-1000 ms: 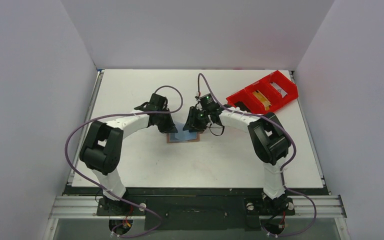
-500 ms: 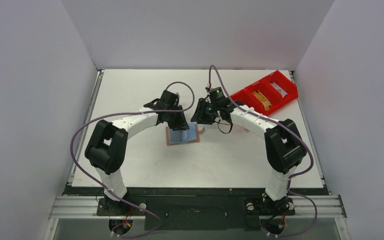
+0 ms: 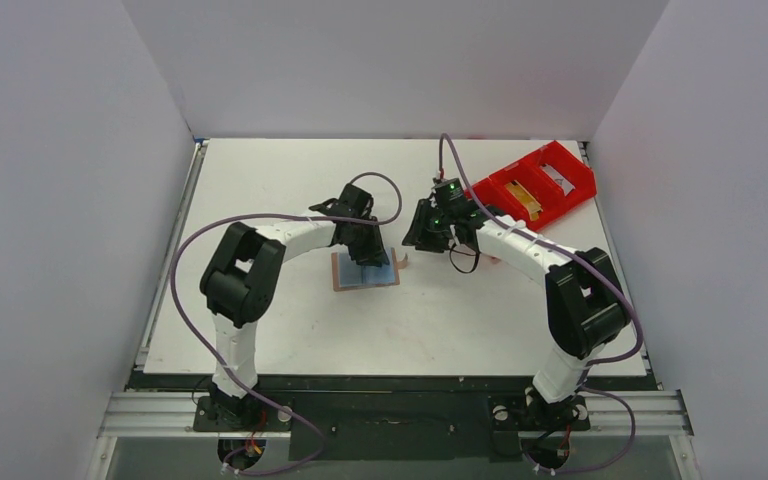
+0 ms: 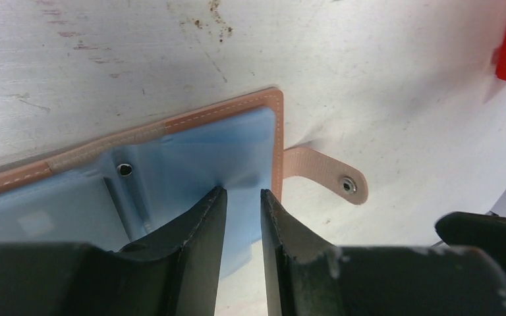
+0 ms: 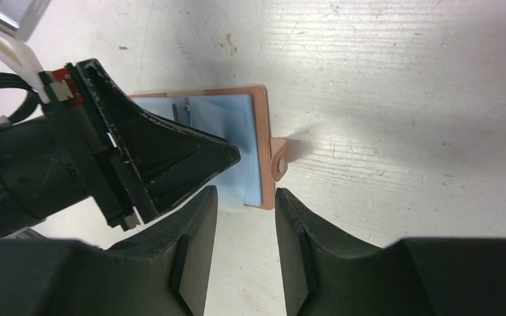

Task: Take the credit cards out of the card holder
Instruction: Remove the credit card from the card holder.

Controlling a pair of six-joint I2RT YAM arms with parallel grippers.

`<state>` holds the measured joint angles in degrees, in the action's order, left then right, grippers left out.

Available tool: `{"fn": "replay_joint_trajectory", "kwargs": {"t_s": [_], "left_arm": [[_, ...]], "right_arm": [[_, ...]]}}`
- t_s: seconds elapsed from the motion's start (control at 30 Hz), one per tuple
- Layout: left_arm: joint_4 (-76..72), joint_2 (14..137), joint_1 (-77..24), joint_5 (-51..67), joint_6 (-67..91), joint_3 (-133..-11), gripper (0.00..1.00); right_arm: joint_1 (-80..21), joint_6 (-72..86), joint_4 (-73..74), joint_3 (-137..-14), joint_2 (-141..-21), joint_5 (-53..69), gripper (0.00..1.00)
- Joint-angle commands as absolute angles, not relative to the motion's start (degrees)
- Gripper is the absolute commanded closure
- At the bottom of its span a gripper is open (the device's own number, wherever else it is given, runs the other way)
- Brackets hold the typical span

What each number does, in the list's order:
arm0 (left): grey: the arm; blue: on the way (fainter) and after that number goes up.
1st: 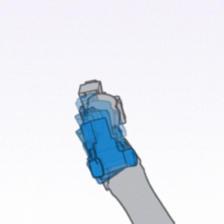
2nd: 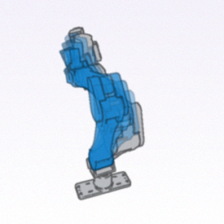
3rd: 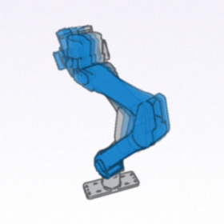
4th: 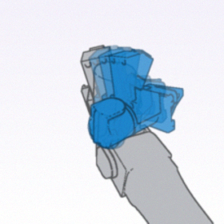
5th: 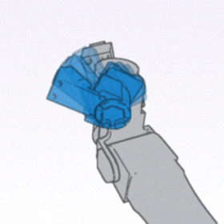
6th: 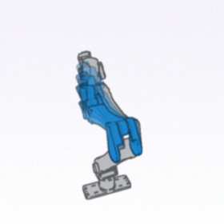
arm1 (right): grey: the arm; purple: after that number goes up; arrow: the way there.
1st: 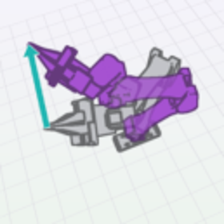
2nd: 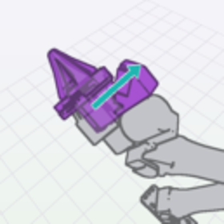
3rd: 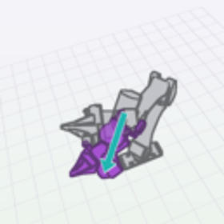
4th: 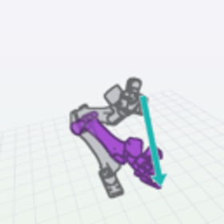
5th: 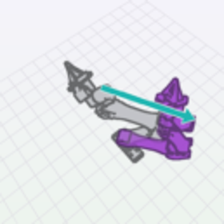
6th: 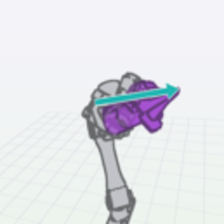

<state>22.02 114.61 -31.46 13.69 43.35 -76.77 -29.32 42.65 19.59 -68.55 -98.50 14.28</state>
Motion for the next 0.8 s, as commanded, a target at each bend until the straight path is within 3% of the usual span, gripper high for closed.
{"fn": "replay_joint_trajectory", "kwargs": {"t_s": [0.0,0.77], "left_arm": [[19.5,115.1,-31.7,15.2,43.8,-78.3,0.75],[23.1,103.6,-22.8,13.2,41.5,-71.6,0.72]], "right_arm": [[-29.7,41.5,19.6,-68.6,-96.0,12.6,0.66],[-38.5,40.4,24.6,-83.6,-105.1,13.2,0.65]]}}
